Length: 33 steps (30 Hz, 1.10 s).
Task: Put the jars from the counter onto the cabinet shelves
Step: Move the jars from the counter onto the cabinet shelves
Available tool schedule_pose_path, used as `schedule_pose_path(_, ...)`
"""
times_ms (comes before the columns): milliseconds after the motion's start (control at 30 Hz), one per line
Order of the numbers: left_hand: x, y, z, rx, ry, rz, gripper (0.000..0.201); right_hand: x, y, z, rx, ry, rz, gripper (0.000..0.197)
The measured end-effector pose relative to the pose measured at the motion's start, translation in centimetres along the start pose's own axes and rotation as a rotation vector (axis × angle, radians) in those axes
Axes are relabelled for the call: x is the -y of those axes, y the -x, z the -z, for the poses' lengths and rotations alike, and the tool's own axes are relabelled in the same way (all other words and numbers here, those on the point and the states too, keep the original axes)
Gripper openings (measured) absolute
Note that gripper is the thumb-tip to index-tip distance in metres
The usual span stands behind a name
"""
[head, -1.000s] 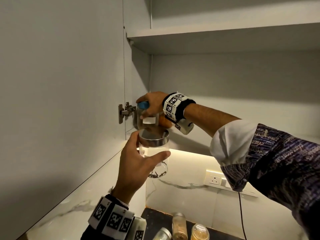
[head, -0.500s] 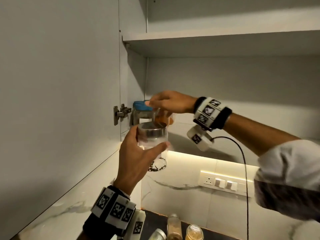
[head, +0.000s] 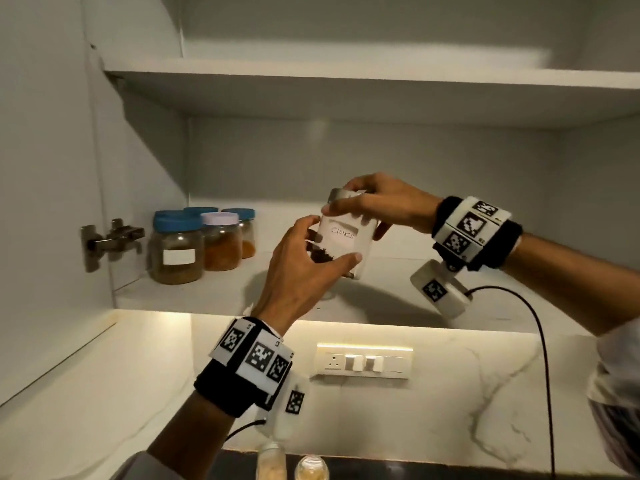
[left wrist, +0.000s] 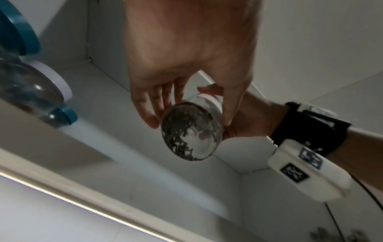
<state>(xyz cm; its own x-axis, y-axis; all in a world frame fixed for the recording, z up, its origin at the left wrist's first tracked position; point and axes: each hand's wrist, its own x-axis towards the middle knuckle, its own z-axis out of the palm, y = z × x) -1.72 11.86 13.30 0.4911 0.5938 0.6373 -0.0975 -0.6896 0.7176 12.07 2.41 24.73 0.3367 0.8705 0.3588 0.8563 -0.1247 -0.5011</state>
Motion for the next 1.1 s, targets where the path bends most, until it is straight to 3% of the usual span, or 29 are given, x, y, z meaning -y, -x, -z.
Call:
schedule_pose_path(100, 1.4, -0.9, -1.9, 0.059, -0.113, 0.035, 0.080, -2.8, -2.4, 1.4, 0.051, 0.091, -0.057, 0.049)
schedule_pose_path(233, 3.1, -1.2, -3.4, 0.105, -0.198, 0.021, 0.054, -6.9, -7.0, 1.2, 0.091, 0.311, -0.102, 0.061)
schedule_pose_path(567, 6.5, 0.1, -4.2, -0.053, -0.248, -0.037, 0.006, -12.2, -16.5, -1.4, 0.144, 0.519, -0.130, 0.053)
schedule_pose_path(700, 5.9, 0.3, -4.2, -0.057, -0.267, -0.031, 0.006, -12.8, -16.4, -1.3, 0.176, 0.643, -0.119, 0.052)
schedule_pose_path(867, 5.7, 0.2, -4.4, -0.079, -0.274, -0.067, 0.010, -13.4, -15.7, -1.7, 0.088, 0.765, -0.068, 0.082)
schedule_pose_path(1000, 5.6, 0.9, -3.7, -0.092, -0.133, -0.094, 0.009, -12.5, -13.7, -2.0, 0.038, 0.709, -0.088, 0.095)
schedule_pose_path(1100, 5.3, 2.7, -3.0, -0.177, 0.013, -0.152, 0.010, -10.2, -10.3, -0.8, -0.010, 0.643, -0.120, 0.094)
